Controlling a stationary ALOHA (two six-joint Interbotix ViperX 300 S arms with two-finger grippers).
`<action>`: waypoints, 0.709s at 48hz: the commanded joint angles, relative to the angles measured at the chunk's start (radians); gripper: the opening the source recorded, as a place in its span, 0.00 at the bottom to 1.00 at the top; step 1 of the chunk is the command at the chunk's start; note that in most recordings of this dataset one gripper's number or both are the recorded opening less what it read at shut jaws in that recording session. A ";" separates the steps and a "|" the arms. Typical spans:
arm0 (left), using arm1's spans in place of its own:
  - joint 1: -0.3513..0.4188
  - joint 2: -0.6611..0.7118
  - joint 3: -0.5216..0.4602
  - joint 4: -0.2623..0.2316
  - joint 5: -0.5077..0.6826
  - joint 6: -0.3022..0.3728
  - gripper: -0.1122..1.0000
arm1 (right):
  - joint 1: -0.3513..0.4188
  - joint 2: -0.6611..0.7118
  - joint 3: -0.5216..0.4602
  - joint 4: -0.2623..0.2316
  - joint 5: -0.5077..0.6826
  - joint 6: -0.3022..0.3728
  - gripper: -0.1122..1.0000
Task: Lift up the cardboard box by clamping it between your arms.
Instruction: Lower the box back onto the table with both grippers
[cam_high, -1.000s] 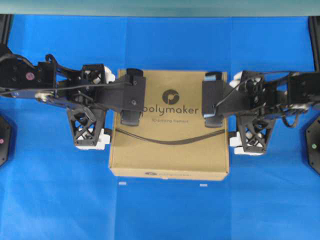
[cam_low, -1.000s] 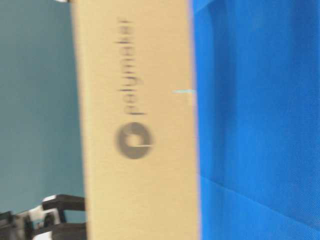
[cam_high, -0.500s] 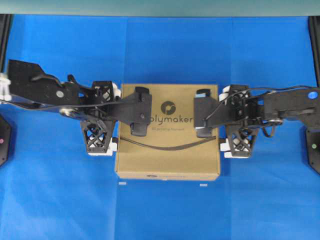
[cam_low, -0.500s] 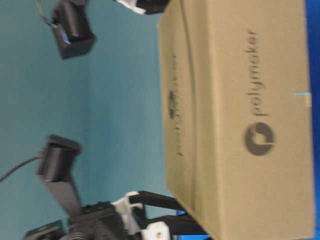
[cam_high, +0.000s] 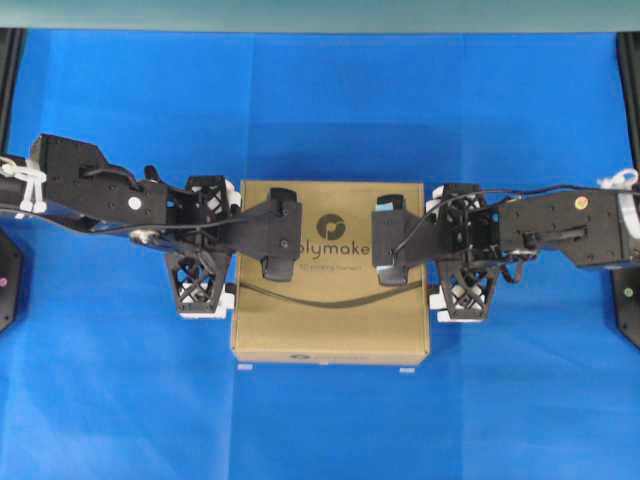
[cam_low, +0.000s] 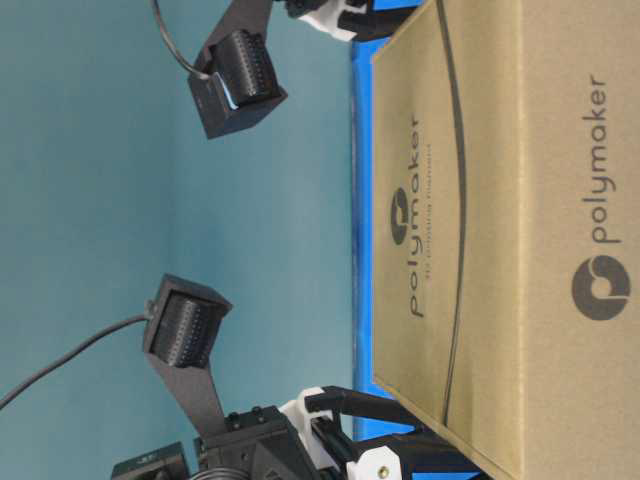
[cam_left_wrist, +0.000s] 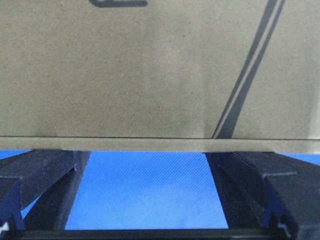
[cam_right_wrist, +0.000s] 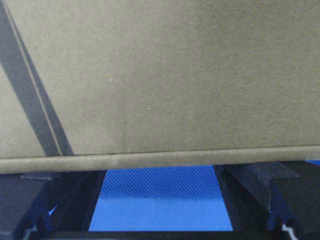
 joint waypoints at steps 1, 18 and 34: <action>-0.012 0.000 -0.023 -0.005 -0.077 -0.017 0.89 | 0.005 -0.003 -0.031 -0.002 -0.074 0.025 0.99; -0.003 0.023 0.008 -0.005 -0.092 -0.034 0.89 | 0.005 0.020 -0.008 0.005 -0.091 0.041 0.99; -0.002 -0.012 0.067 -0.005 -0.094 -0.026 0.89 | 0.005 -0.043 0.071 0.005 -0.094 0.107 0.99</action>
